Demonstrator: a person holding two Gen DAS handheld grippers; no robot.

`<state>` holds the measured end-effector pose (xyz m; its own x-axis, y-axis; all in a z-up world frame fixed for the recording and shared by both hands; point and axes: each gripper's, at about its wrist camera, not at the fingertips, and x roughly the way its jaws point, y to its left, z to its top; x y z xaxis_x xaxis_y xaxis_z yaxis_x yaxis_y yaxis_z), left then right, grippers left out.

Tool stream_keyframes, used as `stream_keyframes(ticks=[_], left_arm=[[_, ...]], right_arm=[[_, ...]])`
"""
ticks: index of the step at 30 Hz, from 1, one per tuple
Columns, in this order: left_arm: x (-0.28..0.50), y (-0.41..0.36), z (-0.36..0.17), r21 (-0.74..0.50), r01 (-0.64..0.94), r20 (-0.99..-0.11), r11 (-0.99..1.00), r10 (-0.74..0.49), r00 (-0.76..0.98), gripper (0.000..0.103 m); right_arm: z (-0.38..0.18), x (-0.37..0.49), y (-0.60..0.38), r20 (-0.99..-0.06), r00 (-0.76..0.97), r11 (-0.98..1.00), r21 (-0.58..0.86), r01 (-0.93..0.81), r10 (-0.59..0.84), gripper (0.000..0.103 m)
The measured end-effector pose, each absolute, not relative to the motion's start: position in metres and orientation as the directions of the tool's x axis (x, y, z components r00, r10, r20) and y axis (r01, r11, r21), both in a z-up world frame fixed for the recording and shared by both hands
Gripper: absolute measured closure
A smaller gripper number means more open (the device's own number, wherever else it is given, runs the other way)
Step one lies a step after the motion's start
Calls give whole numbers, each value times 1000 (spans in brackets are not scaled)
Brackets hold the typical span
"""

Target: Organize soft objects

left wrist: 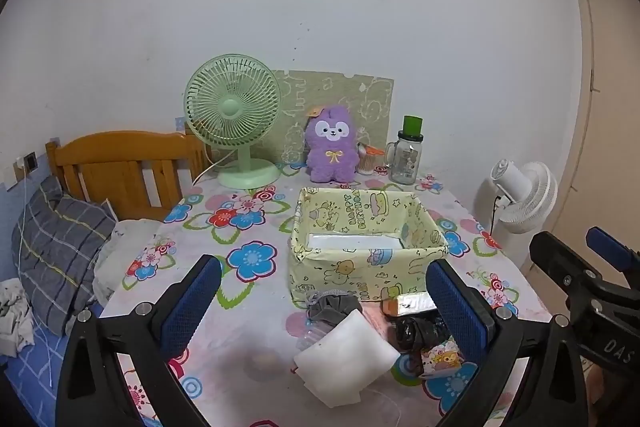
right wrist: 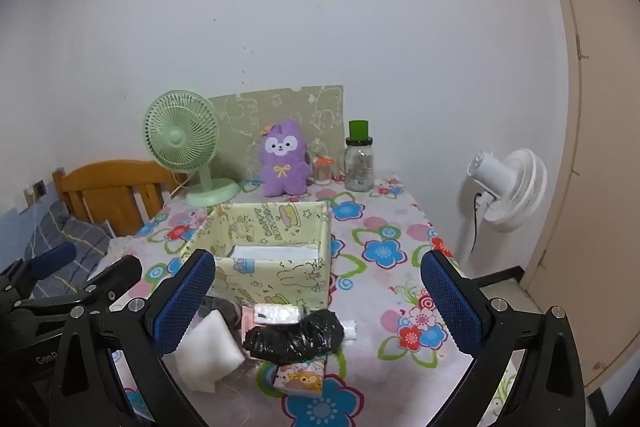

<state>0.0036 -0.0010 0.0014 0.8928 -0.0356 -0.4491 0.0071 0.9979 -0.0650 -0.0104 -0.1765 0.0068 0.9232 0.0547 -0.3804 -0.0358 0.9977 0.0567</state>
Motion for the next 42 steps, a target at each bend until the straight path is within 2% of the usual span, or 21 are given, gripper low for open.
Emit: stream_keyframes(ticks=[26,34,42], left_arm=[[9,-1,-1,-75,-1,-447,997,-33,894,0],[14,0,-4,-69,-12,-477,998,-22,879,0],[12,-2,-2,-69,1,-460,998,-33,887,0]], right_arm=[[6,-5,-174,-389,920,998,39,-42,54,0],[7,-6,-176,-373,927,999,41,-26,40,0],[6,-6,-177,-367,930,999,34,-20,31,0]])
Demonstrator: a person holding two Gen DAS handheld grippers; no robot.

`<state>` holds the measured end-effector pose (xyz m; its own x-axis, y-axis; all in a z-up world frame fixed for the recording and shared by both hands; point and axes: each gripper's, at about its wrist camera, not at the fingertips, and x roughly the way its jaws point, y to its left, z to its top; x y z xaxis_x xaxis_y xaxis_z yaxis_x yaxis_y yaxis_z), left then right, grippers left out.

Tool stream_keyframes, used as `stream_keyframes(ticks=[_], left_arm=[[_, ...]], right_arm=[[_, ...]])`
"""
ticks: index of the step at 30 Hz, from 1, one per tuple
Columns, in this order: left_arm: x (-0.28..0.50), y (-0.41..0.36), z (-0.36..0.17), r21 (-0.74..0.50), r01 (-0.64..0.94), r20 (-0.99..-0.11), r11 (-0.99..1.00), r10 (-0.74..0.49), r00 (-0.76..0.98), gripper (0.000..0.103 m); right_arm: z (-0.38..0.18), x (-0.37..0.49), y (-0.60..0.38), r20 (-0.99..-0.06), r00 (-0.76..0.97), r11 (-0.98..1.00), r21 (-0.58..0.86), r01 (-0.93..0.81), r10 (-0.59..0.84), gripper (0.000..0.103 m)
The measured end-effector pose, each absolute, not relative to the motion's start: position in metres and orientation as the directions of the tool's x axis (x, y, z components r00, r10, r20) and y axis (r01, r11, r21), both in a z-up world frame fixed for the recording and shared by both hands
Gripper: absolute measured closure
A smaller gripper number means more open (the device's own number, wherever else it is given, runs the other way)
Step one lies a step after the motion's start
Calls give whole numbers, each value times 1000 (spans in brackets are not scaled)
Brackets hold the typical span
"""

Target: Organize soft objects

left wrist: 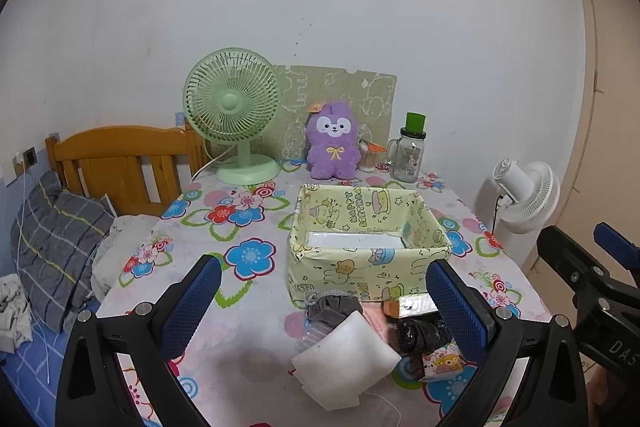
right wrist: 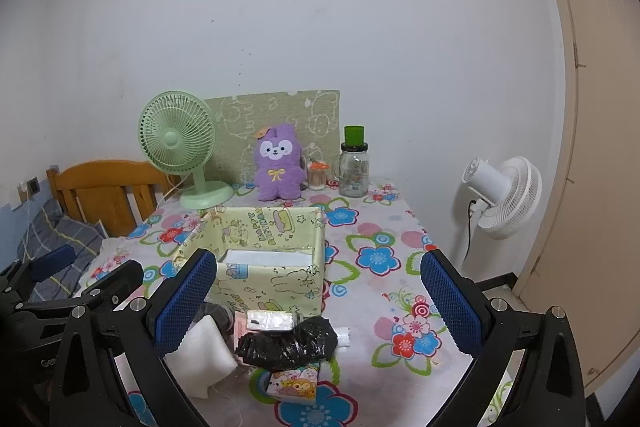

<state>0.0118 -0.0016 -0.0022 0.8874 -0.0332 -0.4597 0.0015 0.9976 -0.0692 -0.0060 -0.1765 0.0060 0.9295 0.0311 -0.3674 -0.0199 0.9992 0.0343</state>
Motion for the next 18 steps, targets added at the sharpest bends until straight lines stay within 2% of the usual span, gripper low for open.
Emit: stream_keyframes(ticks=[18], left_arm=[[9,-3,-1,-67,-2,-448,998,-29,894,0]], right_arm=[[7,-7,-178,-368,930,999,36,4,9,0]])
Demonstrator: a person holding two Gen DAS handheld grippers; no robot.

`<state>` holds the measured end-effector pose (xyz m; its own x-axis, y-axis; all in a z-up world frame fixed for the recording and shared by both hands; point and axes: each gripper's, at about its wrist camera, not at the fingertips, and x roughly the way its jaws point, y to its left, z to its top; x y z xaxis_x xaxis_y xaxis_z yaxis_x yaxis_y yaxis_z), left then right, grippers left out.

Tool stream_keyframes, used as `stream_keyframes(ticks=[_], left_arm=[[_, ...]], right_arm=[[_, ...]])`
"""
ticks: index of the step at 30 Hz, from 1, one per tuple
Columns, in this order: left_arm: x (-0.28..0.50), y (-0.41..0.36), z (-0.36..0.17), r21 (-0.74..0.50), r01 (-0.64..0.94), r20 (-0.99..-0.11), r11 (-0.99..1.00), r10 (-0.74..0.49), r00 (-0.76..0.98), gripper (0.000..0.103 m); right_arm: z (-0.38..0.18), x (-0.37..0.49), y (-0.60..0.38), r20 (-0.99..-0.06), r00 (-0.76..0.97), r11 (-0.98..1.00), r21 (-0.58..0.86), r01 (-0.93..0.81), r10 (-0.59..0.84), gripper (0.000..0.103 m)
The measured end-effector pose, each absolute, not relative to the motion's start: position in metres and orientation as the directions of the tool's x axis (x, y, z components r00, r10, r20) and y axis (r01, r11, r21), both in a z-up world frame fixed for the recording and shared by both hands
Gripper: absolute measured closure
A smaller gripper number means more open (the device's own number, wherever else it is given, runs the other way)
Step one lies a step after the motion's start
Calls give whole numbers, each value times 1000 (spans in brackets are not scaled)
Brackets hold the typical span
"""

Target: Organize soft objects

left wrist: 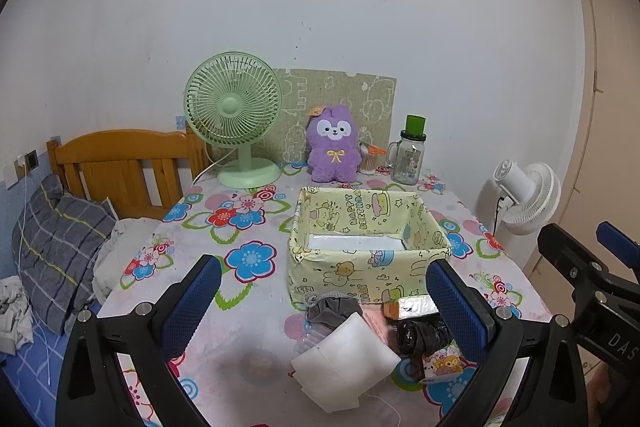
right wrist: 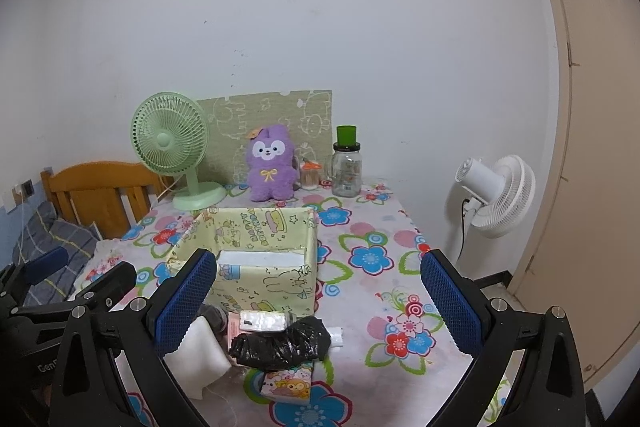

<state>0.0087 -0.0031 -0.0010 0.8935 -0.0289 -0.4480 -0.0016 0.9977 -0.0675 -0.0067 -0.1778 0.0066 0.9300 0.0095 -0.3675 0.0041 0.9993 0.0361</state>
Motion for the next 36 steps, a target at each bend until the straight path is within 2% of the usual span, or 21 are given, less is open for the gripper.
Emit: stream_keyframes(ticks=[21,36], left_arm=[[9,-4,-1,-65,-1,-447,998,-28,894,0],[23,-4,-14,-50,5,-484,999,-29,875,4]], right_arm=[[6,-6,-180,-370,929,999,46,1,16,1],[-8,13,-178,-421,906,998,54,-11,33,6]])
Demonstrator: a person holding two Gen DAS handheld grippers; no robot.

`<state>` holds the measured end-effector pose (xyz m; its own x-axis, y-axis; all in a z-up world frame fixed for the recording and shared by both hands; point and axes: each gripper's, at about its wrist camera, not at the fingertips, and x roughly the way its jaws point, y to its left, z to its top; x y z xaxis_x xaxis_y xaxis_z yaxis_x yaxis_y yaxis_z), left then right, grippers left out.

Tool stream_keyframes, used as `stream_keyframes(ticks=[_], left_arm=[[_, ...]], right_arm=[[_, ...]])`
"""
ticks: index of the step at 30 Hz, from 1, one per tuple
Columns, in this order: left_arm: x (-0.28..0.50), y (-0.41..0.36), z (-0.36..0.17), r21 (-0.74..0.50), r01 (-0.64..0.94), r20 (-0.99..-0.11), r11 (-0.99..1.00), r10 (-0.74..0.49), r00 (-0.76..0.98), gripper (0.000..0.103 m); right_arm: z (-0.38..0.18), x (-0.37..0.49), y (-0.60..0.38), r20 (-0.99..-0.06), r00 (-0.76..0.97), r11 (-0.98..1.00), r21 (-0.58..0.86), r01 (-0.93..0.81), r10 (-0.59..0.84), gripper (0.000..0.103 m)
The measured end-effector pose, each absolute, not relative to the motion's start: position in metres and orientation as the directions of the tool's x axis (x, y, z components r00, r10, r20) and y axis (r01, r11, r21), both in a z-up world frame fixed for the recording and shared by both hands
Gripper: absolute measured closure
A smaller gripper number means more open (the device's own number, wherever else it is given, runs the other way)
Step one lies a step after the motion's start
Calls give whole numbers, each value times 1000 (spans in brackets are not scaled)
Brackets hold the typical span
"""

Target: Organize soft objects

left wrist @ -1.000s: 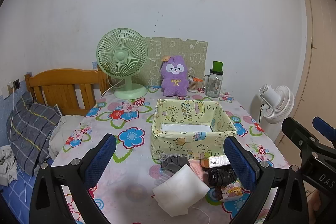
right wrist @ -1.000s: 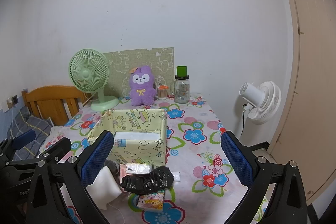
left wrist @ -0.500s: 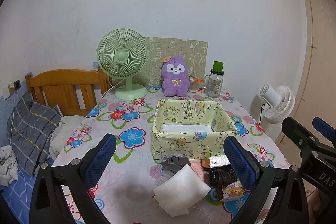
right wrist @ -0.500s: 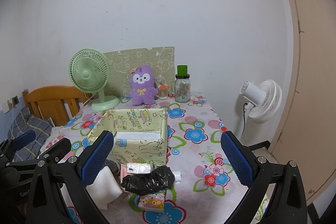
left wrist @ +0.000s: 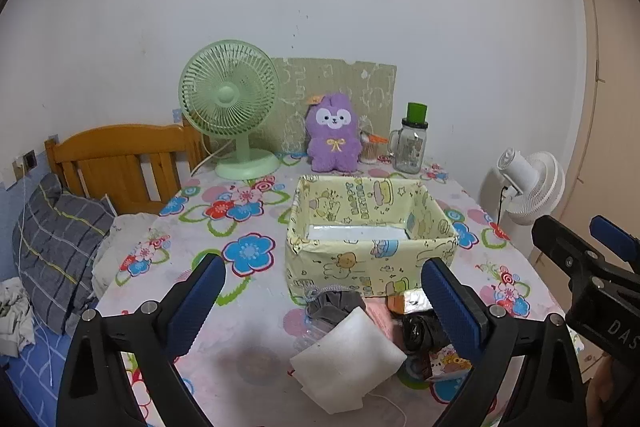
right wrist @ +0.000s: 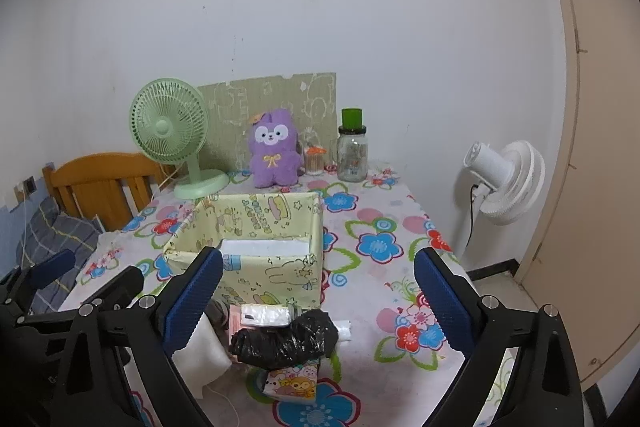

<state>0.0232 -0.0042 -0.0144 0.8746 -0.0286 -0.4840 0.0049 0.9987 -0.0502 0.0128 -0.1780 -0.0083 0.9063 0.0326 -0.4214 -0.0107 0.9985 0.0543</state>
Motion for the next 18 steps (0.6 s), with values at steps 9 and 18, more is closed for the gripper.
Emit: stream_keyframes(ticks=[9,18], left_arm=[[37,-10,-33,-41,25,-520,999,-43,853,4],[45,-14,-55,-39,43,-562,998,-57,825,6]], right_arm=[[-26,30,-175,-465,884,998,55,-20,43,8],[-48,41,-170,-514,856,998,55,-38,61,8]])
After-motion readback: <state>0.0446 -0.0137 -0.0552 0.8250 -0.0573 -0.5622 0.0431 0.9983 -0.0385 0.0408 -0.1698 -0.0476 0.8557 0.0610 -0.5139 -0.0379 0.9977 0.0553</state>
